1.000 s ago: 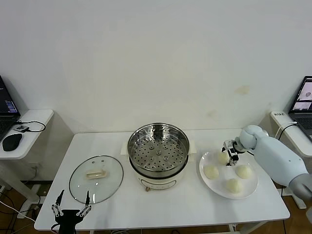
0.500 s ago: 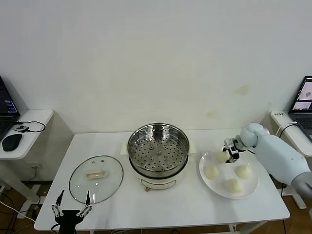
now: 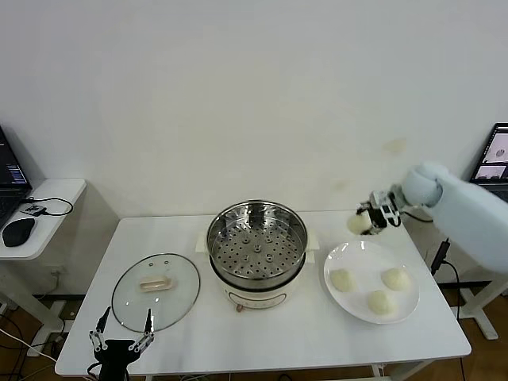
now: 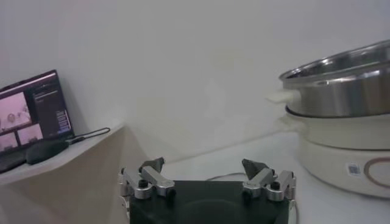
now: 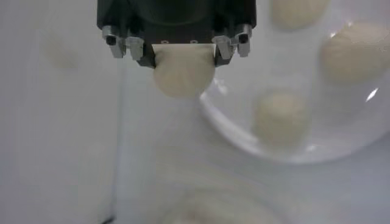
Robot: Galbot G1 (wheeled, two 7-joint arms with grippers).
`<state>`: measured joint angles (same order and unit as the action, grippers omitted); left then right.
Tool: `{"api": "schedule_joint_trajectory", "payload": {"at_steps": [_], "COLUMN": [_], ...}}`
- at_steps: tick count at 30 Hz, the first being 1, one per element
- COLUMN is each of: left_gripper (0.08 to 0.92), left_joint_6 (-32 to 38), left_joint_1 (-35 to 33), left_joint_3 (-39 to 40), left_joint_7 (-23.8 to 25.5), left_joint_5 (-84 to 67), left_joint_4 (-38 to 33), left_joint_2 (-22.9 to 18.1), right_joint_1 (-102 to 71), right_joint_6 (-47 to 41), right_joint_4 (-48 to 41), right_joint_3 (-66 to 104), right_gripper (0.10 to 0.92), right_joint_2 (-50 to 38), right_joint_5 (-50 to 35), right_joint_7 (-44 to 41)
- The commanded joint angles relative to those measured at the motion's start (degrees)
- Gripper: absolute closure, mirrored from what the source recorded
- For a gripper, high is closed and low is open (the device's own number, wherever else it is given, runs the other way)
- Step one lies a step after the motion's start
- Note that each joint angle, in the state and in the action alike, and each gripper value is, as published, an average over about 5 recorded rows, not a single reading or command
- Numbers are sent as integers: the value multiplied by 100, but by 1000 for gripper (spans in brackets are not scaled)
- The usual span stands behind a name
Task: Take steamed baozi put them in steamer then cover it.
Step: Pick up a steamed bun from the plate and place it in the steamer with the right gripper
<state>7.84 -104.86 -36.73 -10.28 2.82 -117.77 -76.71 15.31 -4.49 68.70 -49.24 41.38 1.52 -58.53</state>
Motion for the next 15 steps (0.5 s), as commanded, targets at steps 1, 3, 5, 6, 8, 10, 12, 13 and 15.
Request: {"api": "schedule_joint_trajectory", "payload": {"at_steps": [1,3,5,6,8,10,12,13,15], "left_gripper": [177,177,177,177,177,177,177,177,177], "left_joint_6": [-1,11,25,30,35,33,27,25,20], "left_joint_1": [30,40,45,47,60,89,119,132,146], "left_joint_3": [-60,-95,-123,-135,-156,-178,-198,-207,-227], "left_joint_7": [11,12,14,15,16,16,15,15,16], "left_joint_5": [-364,-408,-437,-452,-474,-494,-508,-513,-518], "left_joint_4": [17,46,67,72,77,86,96,100,105], "left_joint_2": [81,104,116,118,115,107,96,93,89], "right_joint_1": [2117,2305,2383,2395,2381,2324,2227,2170,2046], "right_joint_6": [-131,-90,-43,-8,75,217,417,522,730], "right_joint_4": [547,458,360,308,217,122,26,-20,-104], "right_joint_3": [-1553,-1724,-1820,-1859,-1920,-1995,-2086,-2134,-2225], "right_gripper": [417,415,415,414,414,414,414,414,414], "right_joint_2": [543,910,1279,1480,1847,2202,2522,2646,2839], "right_joint_5": [-1474,-1640,-1755,-1801,-1845,-1824,-1733,-1659,-1459], "right_joint_7": [132,201,258,282,319,341,366,380,409]}}
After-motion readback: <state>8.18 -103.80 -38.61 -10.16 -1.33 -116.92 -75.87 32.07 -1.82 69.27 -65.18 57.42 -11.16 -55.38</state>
